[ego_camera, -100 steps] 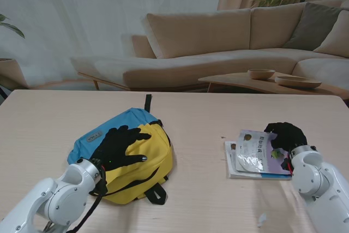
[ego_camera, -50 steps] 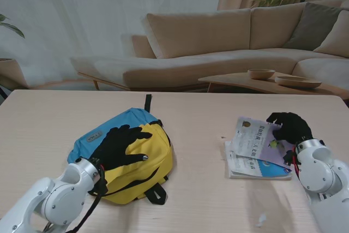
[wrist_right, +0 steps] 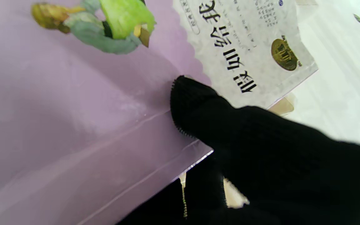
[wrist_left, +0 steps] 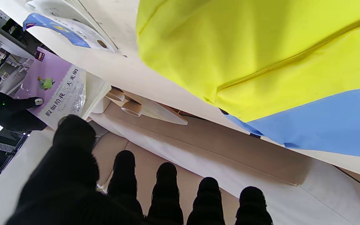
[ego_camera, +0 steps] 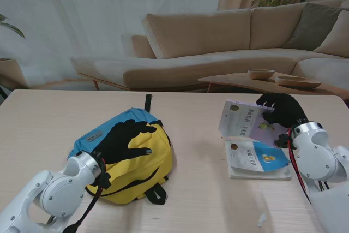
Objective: Pack books into the school bag then zip close the school bag
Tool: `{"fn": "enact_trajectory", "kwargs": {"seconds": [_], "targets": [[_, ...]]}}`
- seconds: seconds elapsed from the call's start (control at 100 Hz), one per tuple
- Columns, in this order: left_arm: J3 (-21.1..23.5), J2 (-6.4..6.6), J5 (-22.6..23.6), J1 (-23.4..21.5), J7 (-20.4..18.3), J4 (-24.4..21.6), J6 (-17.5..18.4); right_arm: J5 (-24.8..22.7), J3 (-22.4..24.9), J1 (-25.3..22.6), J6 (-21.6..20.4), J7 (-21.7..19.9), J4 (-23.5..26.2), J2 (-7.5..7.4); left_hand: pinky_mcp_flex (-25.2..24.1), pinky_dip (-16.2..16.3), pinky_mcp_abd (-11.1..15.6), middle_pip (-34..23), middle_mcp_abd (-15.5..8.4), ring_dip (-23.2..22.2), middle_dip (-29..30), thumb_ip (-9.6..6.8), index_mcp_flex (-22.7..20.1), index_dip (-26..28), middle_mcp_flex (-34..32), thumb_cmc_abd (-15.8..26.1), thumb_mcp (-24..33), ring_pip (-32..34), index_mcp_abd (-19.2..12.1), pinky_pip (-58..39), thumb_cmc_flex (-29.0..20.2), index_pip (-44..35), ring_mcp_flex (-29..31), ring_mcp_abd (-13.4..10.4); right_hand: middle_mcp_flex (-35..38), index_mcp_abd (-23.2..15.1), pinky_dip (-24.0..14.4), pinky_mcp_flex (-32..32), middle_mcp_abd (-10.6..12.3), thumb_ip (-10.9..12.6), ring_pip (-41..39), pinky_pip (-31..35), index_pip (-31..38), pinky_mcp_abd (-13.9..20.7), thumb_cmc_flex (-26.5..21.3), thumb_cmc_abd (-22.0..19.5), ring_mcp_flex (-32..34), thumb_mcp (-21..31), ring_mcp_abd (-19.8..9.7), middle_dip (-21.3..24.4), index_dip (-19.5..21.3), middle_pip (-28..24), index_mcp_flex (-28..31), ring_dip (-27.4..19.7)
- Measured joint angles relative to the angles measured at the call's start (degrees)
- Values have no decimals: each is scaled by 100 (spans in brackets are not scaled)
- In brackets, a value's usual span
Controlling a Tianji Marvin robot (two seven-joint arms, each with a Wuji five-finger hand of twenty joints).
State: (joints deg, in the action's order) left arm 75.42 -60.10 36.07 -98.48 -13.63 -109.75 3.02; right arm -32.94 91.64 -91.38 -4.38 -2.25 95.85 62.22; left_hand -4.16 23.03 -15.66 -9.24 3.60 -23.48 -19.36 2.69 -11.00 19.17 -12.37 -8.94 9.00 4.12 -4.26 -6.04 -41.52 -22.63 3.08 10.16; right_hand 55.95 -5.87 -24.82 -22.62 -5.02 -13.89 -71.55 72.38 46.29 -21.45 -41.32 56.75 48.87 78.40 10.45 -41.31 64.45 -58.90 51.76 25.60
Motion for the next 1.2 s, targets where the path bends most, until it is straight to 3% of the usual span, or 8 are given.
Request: {"fn": "enact_trajectory", "kwargs": {"seconds": [0.15,0.23,0.4,0.58,0.63,0.9,0.99,1.2], "targets": [[-63,-1,-150,137,-12,37,18,137,-371,106,239,8,233,-4,-23,274,0,-1,85,0,0,0,0,0,-2,-9,7,2,6,-3,0,-30,5,7,0,0,-2,0,-2,0,-12,0,0,-2,0,0,0,-1,1,-5,8,-2,0,1],[-101,-4,-216,203,2,57,22,193,-587,153,368,38,355,3,-38,445,0,-1,88,-12,0,0,0,0,-6,-98,14,8,175,-15,101,-76,7,19,0,0,-3,0,-3,0,-12,0,-1,-4,0,0,0,-1,2,-29,54,-2,0,1],[-172,-12,-435,299,13,62,7,368,-974,187,567,165,610,52,-57,1071,-8,-30,94,-76,0,0,0,-131,-7,-508,742,78,494,-144,703,287,82,79,0,0,-5,-1,-12,0,-13,0,-1,-47,0,0,0,-1,15,-51,79,-3,0,13],[-283,-52,-741,418,187,110,0,487,-1309,180,688,211,861,94,-14,1378,-76,-143,136,-144,-66,46,0,-187,-7,-836,845,138,603,-280,857,593,163,83,0,0,-8,0,-46,0,-14,0,-1,-55,0,0,0,-1,32,-74,99,-11,0,42],[-314,-69,-827,465,229,150,5,508,-1400,174,712,223,925,100,25,1484,-101,-146,138,-146,-66,55,0,-187,-7,-914,1204,140,693,-283,1049,718,164,85,0,0,-9,-1,-47,0,-14,0,-1,-55,0,0,0,-1,32,-74,104,-12,0,44],[-431,-135,-989,601,465,285,28,608,-1758,76,733,235,1237,129,116,1634,-121,-207,163,-149,-125,109,1,-260,-7,-1181,1663,203,822,-339,1227,1151,165,147,0,1,-11,-4,-53,0,-14,0,-1,-58,0,0,0,-1,36,-77,133,-20,0,50],[-444,-156,-989,603,521,303,33,617,-1839,15,701,227,1327,130,125,1662,-126,-209,217,-149,-125,215,2,-262,-7,-1200,1838,208,870,-343,1281,1276,165,147,0,1,-11,-5,-55,0,-14,0,-1,-58,0,0,0,-1,37,-78,133,-22,0,50],[-505,-165,-1171,678,415,341,-14,689,-2051,-127,673,240,1510,132,141,1675,-132,-281,298,-151,-130,219,2,-262,-7,-1209,1845,242,893,-344,1263,1267,166,148,0,1,-12,-6,-59,0,-15,0,-1,-58,0,0,0,-1,39,-79,134,-34,0,51]]}}
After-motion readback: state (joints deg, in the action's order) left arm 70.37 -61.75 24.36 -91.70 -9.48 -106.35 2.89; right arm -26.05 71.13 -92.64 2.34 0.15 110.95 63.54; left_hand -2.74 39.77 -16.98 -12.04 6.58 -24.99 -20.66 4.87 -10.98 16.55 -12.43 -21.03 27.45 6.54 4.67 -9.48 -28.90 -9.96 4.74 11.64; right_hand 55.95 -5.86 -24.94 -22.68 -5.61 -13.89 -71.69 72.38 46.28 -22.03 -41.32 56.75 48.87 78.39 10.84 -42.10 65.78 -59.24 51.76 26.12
